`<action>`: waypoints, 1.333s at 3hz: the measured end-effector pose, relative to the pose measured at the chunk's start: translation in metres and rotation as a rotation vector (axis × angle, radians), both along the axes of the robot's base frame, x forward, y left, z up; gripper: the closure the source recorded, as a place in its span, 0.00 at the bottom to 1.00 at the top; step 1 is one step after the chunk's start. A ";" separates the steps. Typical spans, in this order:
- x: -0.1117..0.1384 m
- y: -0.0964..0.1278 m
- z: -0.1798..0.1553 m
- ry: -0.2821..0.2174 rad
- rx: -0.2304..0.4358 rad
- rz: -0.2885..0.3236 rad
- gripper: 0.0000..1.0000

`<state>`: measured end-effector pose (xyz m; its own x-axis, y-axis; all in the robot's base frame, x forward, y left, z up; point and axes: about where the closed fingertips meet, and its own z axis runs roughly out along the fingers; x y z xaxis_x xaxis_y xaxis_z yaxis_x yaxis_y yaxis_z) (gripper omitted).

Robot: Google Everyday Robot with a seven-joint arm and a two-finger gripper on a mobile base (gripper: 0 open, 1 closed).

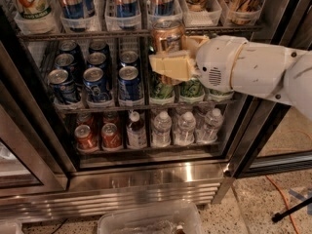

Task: Pick orange can from top shelf of fridge

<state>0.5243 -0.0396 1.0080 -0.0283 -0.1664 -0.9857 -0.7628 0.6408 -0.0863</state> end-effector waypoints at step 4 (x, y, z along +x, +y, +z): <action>-0.138 0.076 -0.056 0.038 -0.103 0.373 1.00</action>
Offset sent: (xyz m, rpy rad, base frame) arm -0.1619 0.0921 -0.0692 -0.1769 0.0084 0.4822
